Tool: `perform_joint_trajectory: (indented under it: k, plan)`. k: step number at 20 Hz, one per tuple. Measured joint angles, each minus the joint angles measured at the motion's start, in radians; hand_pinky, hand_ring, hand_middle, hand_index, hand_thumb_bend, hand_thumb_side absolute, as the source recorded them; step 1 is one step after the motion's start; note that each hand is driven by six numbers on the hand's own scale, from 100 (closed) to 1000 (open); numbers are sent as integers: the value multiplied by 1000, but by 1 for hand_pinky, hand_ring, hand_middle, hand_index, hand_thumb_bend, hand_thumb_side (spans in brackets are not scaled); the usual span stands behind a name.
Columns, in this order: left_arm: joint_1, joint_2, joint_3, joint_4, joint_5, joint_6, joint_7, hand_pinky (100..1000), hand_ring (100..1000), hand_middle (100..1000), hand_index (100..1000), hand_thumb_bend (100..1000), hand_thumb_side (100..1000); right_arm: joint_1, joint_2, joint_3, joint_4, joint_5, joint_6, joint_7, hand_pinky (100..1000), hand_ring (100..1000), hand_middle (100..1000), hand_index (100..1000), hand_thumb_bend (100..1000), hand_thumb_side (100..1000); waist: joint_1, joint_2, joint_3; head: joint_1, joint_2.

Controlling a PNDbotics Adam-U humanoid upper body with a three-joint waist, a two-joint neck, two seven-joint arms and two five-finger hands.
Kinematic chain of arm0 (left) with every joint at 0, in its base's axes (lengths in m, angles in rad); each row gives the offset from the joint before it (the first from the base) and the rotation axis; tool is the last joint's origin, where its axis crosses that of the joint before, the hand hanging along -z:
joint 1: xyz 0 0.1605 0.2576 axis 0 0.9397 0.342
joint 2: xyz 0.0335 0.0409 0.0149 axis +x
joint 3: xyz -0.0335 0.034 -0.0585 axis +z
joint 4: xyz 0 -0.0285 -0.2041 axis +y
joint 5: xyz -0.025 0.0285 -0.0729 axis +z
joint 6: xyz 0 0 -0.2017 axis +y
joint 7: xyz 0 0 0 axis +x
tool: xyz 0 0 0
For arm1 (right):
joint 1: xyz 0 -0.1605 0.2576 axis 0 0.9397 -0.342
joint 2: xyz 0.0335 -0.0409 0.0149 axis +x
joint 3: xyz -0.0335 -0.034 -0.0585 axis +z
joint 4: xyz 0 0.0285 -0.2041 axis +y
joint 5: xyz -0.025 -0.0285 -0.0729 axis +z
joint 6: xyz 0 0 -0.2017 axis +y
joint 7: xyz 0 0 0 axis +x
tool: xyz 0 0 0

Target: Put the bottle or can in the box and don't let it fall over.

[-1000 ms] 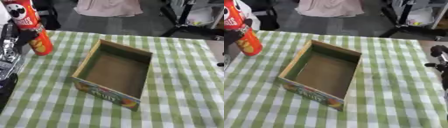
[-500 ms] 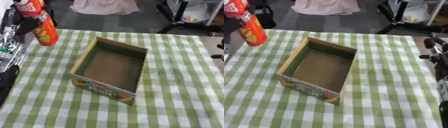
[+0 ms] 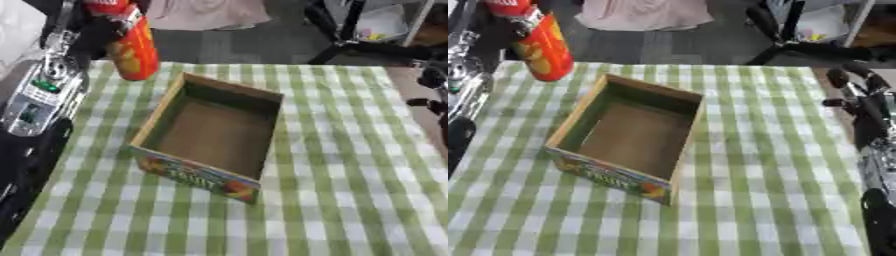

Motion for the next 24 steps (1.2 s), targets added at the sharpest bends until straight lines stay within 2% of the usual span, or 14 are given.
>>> perform_joint_trajectory:
  k: [13,20,22,24]
  plan:
    - [7,-138,-55,1,-68,12,-44,488,128,144,243,100,100,-2,9,0,-13,4,3,3,535,855,1000,781,1000,437,3,-1,-7,-4,3]
    - [39,-190,-58,23,-106,-13,-30,490,134,145,245,100,106,-5,12,0,-18,4,4,4,535,856,1000,781,1000,421,-2,-1,-13,4,2]
    - [46,-202,-58,35,-109,-26,-17,523,150,156,255,100,100,-7,17,0,-18,4,4,5,535,856,1000,781,1000,432,-4,0,-16,6,1]
    - [50,-212,-58,48,-109,-39,-10,604,183,182,282,100,100,-9,17,0,-18,4,4,5,535,856,1000,781,1000,418,-4,1,-18,8,-3]
